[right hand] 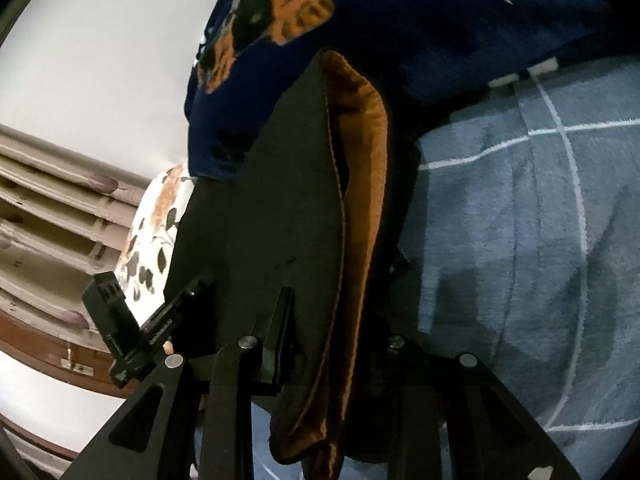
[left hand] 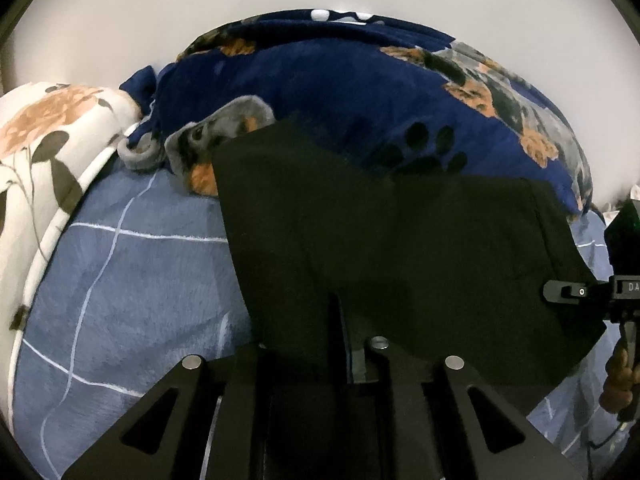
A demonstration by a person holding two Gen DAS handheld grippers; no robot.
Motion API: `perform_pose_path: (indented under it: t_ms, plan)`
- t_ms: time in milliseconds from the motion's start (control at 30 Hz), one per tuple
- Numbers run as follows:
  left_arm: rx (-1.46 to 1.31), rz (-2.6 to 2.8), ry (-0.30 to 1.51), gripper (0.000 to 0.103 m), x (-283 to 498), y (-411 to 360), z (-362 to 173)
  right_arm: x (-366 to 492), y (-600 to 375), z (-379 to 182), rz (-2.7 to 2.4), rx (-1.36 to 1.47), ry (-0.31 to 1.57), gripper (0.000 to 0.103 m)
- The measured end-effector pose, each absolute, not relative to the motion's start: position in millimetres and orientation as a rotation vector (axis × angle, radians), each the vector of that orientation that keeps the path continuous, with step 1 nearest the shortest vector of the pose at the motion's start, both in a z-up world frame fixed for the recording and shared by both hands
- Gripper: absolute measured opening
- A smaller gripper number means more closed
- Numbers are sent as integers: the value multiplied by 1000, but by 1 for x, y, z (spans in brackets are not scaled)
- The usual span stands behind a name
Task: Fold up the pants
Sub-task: 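Fold the tan-lined edge with the right gripper over the pants toward the left gripper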
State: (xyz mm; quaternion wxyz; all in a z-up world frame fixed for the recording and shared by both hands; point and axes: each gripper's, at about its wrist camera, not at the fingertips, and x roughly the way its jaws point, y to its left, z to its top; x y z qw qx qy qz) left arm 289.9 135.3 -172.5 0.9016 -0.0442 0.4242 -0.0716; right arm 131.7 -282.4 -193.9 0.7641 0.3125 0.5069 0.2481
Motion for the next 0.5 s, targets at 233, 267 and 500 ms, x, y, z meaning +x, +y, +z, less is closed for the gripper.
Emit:
perform_pose_path:
  t_ms: [233, 267, 500]
  plan:
    - [-126, -138, 861, 22, 287, 141, -185, 129, -274, -192, 488, 582, 1057, 26]
    - [-122, -136, 858, 22, 287, 140, -185, 128, -272, -191, 482, 570, 1048, 26]
    - [-135, -130, 854, 23, 285, 142, -186, 121, -272, -191, 465, 545, 994, 27]
